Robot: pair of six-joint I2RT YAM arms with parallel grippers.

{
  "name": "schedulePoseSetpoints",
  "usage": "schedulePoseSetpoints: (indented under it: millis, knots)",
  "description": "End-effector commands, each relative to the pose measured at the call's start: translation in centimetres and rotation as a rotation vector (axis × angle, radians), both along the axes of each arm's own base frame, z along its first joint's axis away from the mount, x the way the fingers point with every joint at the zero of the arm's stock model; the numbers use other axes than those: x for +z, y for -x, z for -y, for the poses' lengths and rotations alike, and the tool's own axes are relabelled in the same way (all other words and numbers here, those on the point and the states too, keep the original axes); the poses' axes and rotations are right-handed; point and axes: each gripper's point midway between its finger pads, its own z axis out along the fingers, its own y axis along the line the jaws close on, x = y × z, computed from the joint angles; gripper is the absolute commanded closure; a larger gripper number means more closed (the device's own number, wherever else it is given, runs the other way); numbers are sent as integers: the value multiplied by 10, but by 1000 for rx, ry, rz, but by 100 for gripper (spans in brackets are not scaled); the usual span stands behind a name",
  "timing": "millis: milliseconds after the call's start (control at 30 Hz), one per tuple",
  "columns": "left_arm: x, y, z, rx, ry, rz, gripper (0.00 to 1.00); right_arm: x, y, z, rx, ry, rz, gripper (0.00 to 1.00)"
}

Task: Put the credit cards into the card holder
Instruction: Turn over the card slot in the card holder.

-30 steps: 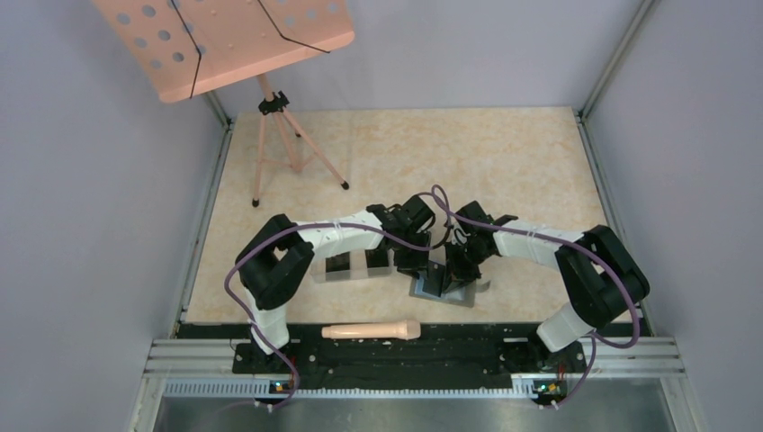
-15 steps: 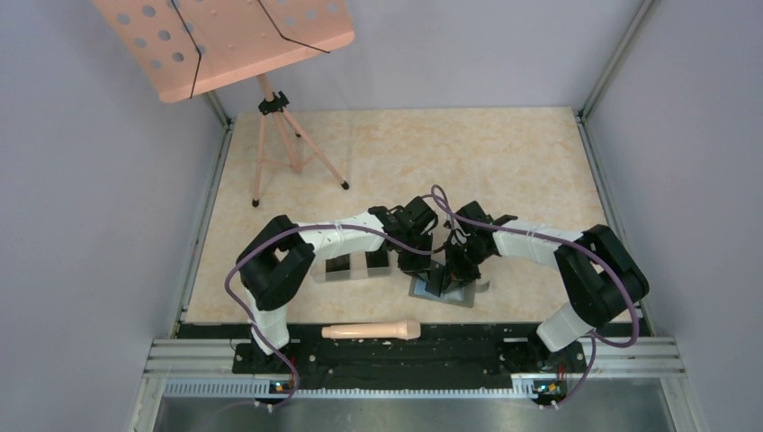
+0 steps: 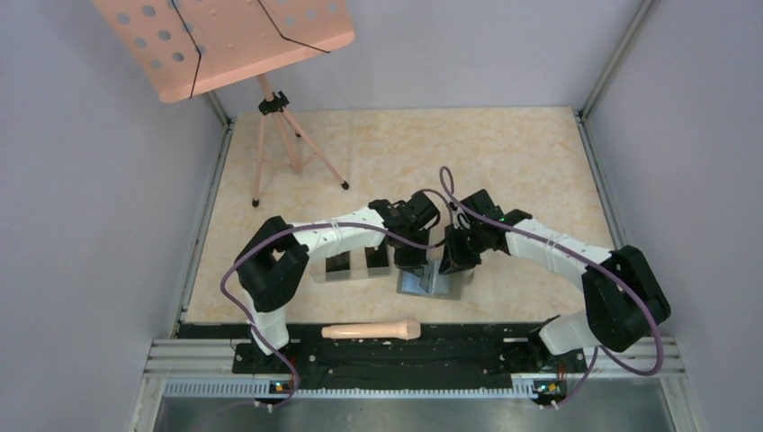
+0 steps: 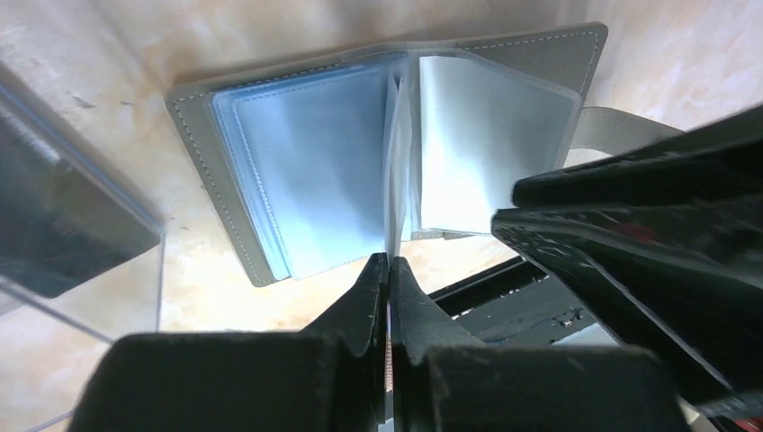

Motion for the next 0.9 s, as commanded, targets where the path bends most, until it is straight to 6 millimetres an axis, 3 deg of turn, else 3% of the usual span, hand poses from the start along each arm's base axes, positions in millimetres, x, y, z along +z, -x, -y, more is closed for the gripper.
schedulePoseSetpoints:
  millis: [0, 100, 300, 433, 633, 700, 867]
  knots:
    - [18, -6, -13, 41, -71, 40, 100, 33, -17, -6, -40, -34, 109, 81]
    - [22, -6, 0, 27, -37, 22, 99, 37, -20, -2, -69, -50, 111, 79]
    - [31, -2, 49, -19, 165, -32, 69, 50, -31, 17, -148, -115, 109, 79]
    - [19, 3, 71, -38, 239, -97, 63, 55, -32, 27, -177, -116, 120, 79]
    - [5, 6, 84, -67, 272, -141, 61, 59, -29, 29, -188, -127, 121, 79]
    - [13, 5, 89, -96, 310, -120, 61, 61, -28, 28, -179, -128, 121, 78]
    - [64, -8, 86, -126, 415, 60, 54, 66, -30, 29, -153, -118, 133, 66]
